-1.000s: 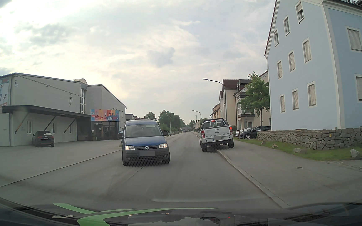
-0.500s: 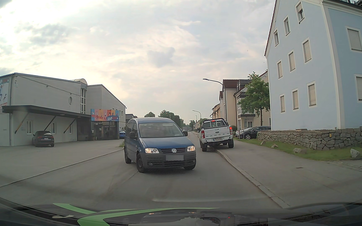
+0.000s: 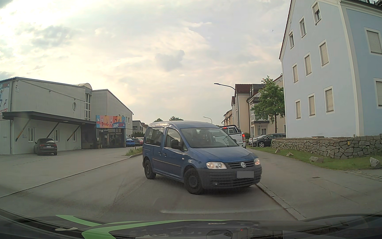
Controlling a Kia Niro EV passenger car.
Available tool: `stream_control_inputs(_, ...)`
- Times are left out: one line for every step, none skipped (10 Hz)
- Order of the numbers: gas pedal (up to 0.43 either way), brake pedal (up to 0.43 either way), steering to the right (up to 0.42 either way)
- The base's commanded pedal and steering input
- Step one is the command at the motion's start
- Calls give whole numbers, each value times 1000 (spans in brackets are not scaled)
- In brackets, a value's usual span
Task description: Follow the waypoints while adhering to traffic rules and regulations
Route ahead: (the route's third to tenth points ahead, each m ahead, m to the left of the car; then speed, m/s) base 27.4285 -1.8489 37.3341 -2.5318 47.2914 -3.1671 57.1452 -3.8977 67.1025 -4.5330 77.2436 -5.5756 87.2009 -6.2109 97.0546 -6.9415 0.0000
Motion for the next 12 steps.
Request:
stream_control_inputs(0, 274, -1)
stream_control_inputs(0, 274, -1)
stream_control_inputs(0, 274, -1)
stream_control_inputs(0, 274, -1)
stream_control_inputs(0, 274, -1)
stream_control_inputs(0, 274, -1)
stream_control_inputs(0, 274, -1)
stream_control_inputs(0, 274, -1)
stream_control_inputs(0, 274, -1)
stream_control_inputs(0, 274, -2)
stream_control_inputs(0, 268, -3)
stream_control_inputs(0, 152, -3)
